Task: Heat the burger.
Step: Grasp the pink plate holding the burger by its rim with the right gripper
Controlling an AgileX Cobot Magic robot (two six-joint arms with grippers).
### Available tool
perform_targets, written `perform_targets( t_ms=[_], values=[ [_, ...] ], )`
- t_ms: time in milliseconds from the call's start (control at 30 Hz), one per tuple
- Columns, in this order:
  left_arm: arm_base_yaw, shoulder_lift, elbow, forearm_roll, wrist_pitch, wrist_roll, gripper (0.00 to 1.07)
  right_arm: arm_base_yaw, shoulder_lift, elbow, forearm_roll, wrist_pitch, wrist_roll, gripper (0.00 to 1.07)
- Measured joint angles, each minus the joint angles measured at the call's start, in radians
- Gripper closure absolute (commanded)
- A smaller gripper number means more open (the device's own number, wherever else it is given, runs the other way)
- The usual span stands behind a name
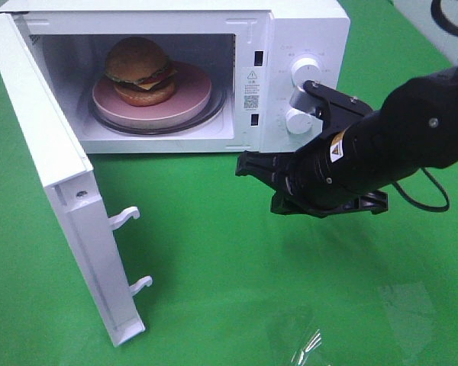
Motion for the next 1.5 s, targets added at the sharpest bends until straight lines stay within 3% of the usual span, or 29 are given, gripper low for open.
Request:
perform_targets(
  t_ms=[233, 500, 933, 1133, 1300, 1467, 1500],
  values=[
    [0.0, 0.0, 0.0, 0.0, 0.0, 0.0, 0.1, 0.0, -0.015, -0.075, -0.002, 0.169, -0.199, 1.03],
    [0.0, 0.0, 0.0, 0.0, 0.0, 0.0, 0.1, 0.0, -0.015, -0.145, -0.004, 0.326, -0.629, 1.02],
    [0.0, 0.0, 0.0, 0.0, 0.0, 0.0, 0.1, 0.0, -0.015, -0.152, -0.011, 0.345, -1.223, 1.01],
    [0.0, 0.0, 0.0, 0.0, 0.0, 0.0, 0.1, 0.0, -0.015, -0.152, -0.011, 0.333, -1.616, 1.0],
    [0.0, 0.0, 0.0, 0.0, 0.0, 0.0, 0.1, 0.0, -0.015, -0.152, -0.013, 0.301, -1.769, 0.97],
    [0.0, 0.0, 0.0, 0.0, 0.0, 0.0, 0.1, 0.0, -0.015, -0.152, -0.063, 0.261, -1.853, 0.88],
    [0.0, 0.0, 0.0, 0.0, 0.0, 0.0, 0.1, 0.0, -0.015, -0.152, -0.092, 0.241, -1.86, 0.82]
  ],
)
